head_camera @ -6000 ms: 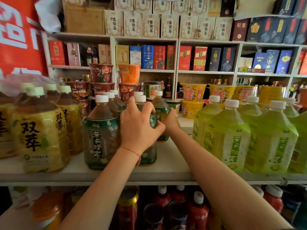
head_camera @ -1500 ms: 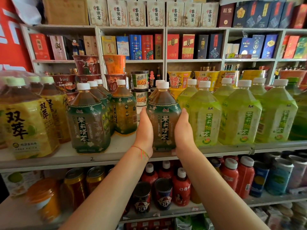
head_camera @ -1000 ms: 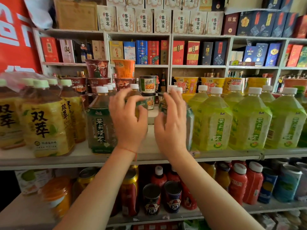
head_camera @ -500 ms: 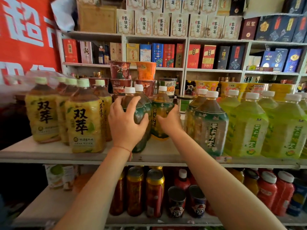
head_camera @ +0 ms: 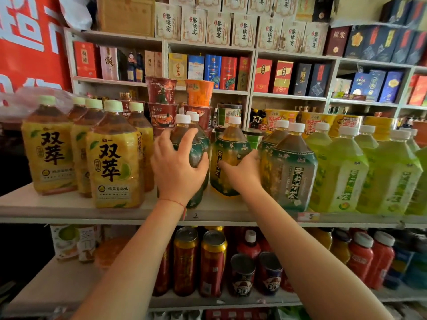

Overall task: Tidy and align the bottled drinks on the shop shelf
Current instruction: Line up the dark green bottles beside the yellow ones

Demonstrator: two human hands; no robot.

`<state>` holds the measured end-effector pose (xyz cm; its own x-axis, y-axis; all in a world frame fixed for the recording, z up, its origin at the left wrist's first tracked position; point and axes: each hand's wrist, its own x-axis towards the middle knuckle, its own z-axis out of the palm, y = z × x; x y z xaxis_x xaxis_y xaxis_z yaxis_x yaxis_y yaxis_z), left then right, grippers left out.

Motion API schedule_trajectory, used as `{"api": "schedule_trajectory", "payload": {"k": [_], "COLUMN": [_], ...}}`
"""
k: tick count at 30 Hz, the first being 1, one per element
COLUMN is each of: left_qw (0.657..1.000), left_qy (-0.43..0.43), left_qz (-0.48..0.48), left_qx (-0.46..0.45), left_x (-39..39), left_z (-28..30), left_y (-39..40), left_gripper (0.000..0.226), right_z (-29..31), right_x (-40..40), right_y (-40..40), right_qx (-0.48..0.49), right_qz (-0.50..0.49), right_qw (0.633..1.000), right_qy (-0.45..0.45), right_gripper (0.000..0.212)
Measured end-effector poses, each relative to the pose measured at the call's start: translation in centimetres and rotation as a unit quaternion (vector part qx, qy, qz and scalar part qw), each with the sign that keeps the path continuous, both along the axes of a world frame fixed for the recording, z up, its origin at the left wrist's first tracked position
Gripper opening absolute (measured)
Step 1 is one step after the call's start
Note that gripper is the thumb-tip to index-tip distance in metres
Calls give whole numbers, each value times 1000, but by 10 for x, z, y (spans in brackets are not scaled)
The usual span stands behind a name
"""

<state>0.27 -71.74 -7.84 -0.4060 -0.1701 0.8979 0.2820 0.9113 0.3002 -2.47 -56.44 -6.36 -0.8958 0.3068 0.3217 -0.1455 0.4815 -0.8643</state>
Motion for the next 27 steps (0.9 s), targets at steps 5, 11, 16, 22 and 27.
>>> {"api": "schedule_trajectory", "payload": {"k": [5, 11, 16, 22, 27], "left_qw": [1000, 999, 988, 981, 953], "left_qy": [-13, -20, -63, -91, -169], "left_qz": [2, -22, -84, -110, -189], "left_qx": [3, 17, 111, 134, 169], "left_x": [2, 11, 25, 42, 37], "left_z": [-2, -7, -14, -13, -20], "left_y": [1, 2, -1, 3, 9], "left_gripper": [57, 70, 98, 98, 72], "right_z": [-5, -12, -14, -13, -16], "right_x": [17, 22, 26, 28, 39], "right_y": [8, 4, 6, -1, -6], "right_qx": [-28, -28, -15, -66, -151], "right_qz": [49, 31, 18, 30, 59], "right_qw": [998, 999, 1000, 997, 987], "right_qy": [13, 27, -9, -23, 16], "right_gripper": [87, 75, 29, 26, 38]}}
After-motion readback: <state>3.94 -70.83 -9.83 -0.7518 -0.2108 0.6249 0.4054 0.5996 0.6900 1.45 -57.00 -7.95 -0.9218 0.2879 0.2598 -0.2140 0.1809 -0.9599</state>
